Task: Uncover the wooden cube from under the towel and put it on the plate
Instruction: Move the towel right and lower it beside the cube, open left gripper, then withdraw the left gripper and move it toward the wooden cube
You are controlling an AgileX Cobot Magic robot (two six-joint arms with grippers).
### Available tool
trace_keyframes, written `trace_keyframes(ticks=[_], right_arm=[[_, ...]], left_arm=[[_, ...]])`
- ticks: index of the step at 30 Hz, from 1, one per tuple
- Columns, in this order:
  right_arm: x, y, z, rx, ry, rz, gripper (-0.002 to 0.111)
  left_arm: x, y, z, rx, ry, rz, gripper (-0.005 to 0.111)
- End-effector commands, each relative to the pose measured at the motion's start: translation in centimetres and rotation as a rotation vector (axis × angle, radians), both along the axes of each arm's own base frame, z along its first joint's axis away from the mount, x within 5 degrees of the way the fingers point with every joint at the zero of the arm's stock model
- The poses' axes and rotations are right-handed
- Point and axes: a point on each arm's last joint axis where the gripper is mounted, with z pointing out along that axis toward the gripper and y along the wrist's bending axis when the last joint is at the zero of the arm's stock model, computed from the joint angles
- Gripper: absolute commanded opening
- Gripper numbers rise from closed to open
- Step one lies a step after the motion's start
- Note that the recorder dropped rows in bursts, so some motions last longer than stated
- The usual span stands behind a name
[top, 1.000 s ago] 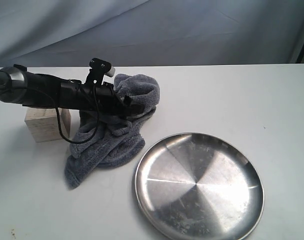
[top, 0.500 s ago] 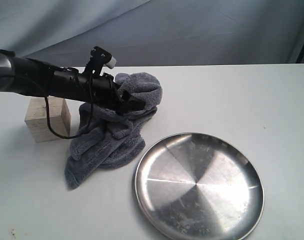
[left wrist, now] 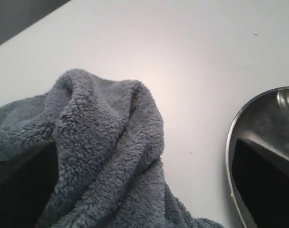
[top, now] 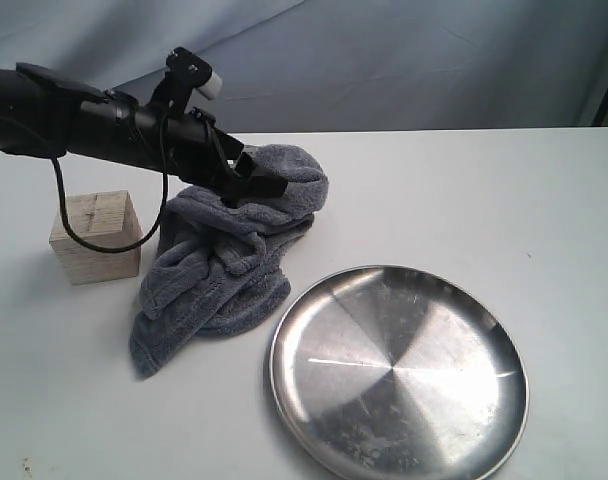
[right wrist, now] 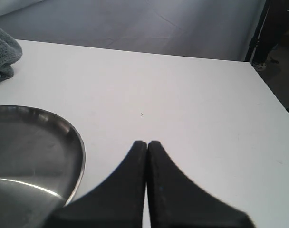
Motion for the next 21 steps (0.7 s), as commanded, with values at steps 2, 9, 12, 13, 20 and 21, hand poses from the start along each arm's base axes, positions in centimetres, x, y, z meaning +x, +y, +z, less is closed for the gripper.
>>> trace_keyframes(ticks=[2,9,12,13,20,21], right_arm=[[0.0,0.0,0.0,0.002,-0.012,0.004,0.000],[0.0,0.0,0.0,0.002,-0.012,0.004,0.000],[0.0,0.0,0.0,0.002,-0.012,0.004,0.000],[0.0,0.0,0.0,0.002,-0.012,0.004,0.000],[0.0,0.0,0.0,0.002,-0.012,0.004,0.000],[0.0,0.0,0.0,0.002,-0.012,0.004,0.000]], left_arm=[[-0.8,0.0,2.8,0.012,-0.063,-0.035,0.094],[-2.1,1.0,6.1,0.056,-0.056,0.019,0.094],[-2.9,1.5,7.6,0.106,-0.055,0.028,0.093],[-3.2,1.8,8.1,0.128,-0.056,0.038,0.090],[-5.3,3.6,10.9,0.293,-0.071,0.067,0.031],[-5.6,3.7,11.3,0.300,-0.071,0.074,0.020]])
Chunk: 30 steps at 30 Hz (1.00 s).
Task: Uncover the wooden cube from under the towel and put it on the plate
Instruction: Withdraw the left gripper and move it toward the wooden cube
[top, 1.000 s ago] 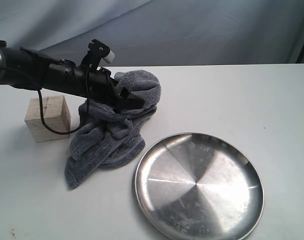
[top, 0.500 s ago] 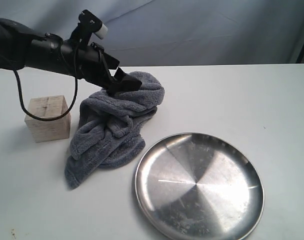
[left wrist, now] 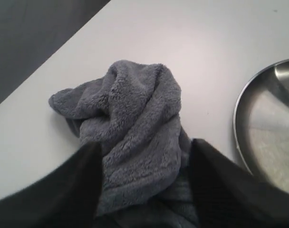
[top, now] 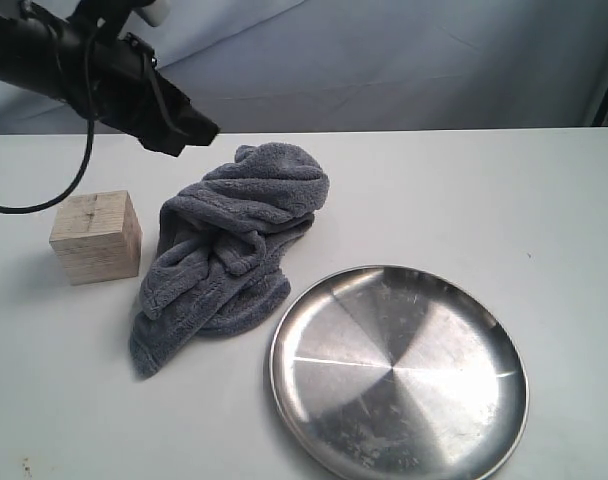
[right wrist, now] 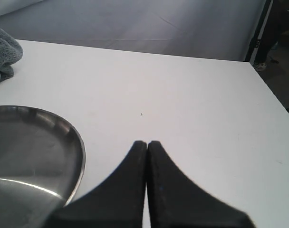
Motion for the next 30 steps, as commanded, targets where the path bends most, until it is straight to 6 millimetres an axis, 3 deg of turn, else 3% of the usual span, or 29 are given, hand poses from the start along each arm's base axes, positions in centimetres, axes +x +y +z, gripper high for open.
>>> trace_keyframes(ticks=[1,2,12,17,20,24,26,30], right_arm=[[0.0,0.0,0.0,0.002,-0.012,0.004,0.000],[0.0,0.0,0.0,0.002,-0.012,0.004,0.000],[0.0,0.0,0.0,0.002,-0.012,0.004,0.000],[0.0,0.0,0.0,0.002,-0.012,0.004,0.000],[0.0,0.0,0.0,0.002,-0.012,0.004,0.000],[0.0,0.0,0.0,0.002,-0.012,0.004,0.000],[0.0,0.0,0.0,0.002,-0.012,0.004,0.000],[0.0,0.0,0.0,0.002,-0.012,0.004,0.000]], left_arm=[[-1.5,0.9,1.9,0.054,0.009,0.029,0.010],[-1.8,1.0,2.1,0.060,0.011,0.026,0.000],[-4.4,2.9,6.4,0.028,-0.031,0.255,0.000],[-6.1,4.0,6.9,-0.090,-0.147,0.399,0.000],[-7.4,4.8,6.1,-0.172,-0.232,0.489,0.000],[-8.6,5.7,2.0,-0.211,-0.261,0.577,0.000],[-8.5,5.9,-0.3,-0.191,-0.263,0.598,0.000],[-7.9,5.8,-2.9,-0.128,-0.218,0.588,0.009]])
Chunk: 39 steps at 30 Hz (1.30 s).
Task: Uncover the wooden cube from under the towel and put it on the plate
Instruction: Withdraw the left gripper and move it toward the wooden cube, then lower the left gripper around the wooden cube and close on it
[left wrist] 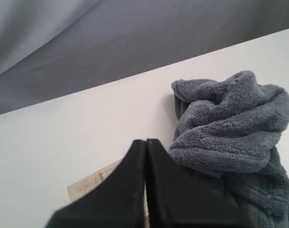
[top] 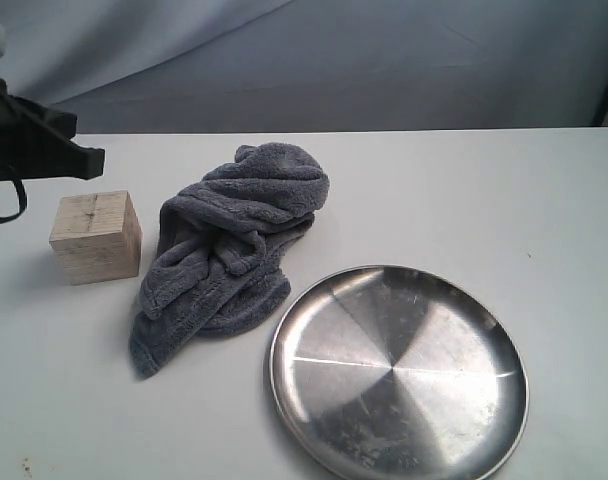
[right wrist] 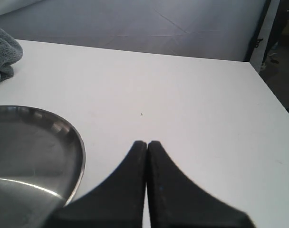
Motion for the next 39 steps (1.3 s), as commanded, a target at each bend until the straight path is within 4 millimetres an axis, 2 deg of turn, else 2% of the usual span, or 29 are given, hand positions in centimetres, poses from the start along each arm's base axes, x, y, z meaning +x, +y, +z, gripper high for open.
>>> trace_keyframes(ticks=[1,3,5,6,11,16,23,29,39], right_arm=[[0.0,0.0,0.0,0.002,-0.012,0.004,0.000],[0.0,0.0,0.0,0.002,-0.012,0.004,0.000],[0.0,0.0,0.0,0.002,-0.012,0.004,0.000],[0.0,0.0,0.0,0.002,-0.012,0.004,0.000],[0.0,0.0,0.0,0.002,-0.012,0.004,0.000],[0.0,0.0,0.0,0.002,-0.012,0.004,0.000],[0.0,0.0,0.0,0.002,-0.012,0.004,0.000],[0.0,0.0,0.0,0.002,-0.012,0.004,0.000],[0.0,0.0,0.0,0.002,-0.012,0.004,0.000]], left_arm=[[0.8,-0.1,-1.8,0.029,0.027,0.000,0.015],[1.3,-0.3,-3.2,0.041,0.082,-0.003,0.049],[1.8,-0.4,-4.3,0.050,0.104,0.001,0.097],[2.1,-0.4,-4.9,0.052,0.122,0.003,0.104],[3.4,-0.5,-6.9,0.054,0.125,0.033,0.104],[4.4,-0.2,-8.0,-0.062,0.099,0.179,0.104],[5.8,0.1,-9.5,-0.063,0.127,0.214,0.104],[8.0,1.3,-9.4,-0.146,0.241,0.268,0.104],[8.9,2.0,-8.4,-0.167,0.259,0.266,0.104]])
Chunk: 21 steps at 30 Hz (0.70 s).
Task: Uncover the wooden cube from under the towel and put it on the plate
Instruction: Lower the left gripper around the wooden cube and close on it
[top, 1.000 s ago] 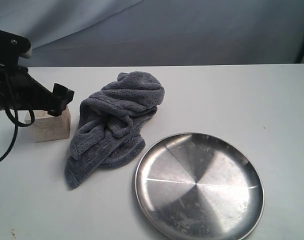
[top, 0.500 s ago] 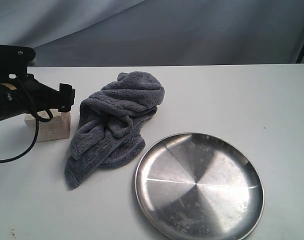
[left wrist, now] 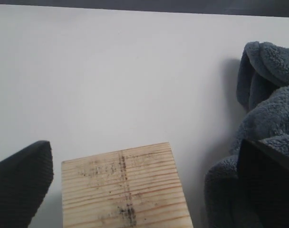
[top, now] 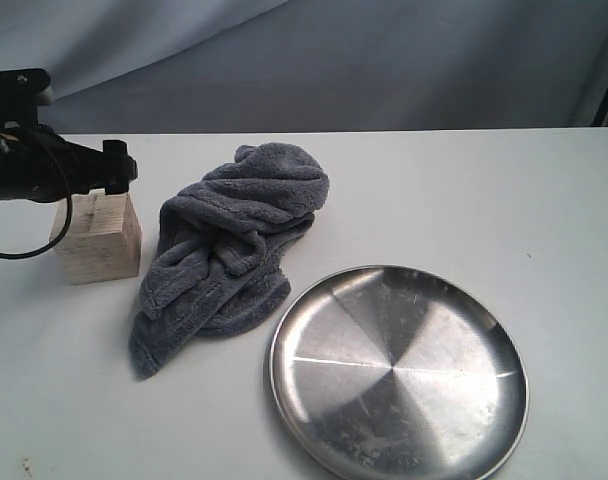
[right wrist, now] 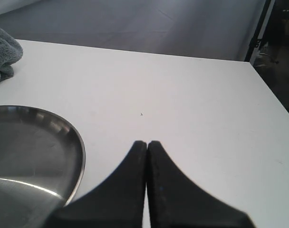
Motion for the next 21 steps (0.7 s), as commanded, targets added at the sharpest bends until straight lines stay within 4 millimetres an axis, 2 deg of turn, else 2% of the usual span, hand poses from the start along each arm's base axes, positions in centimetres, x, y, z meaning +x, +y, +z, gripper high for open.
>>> trace_keyframes(ticks=[1,21], right_arm=[[-0.01,0.03,-0.01,0.002,-0.012,0.004,0.000],[-0.01,0.03,-0.01,0.002,-0.012,0.004,0.000]], left_arm=[[0.09,0.01,0.18,-0.012,0.013,-0.003,0.104],[-0.01,-0.06,0.08,-0.034,0.030,0.007,0.104]])
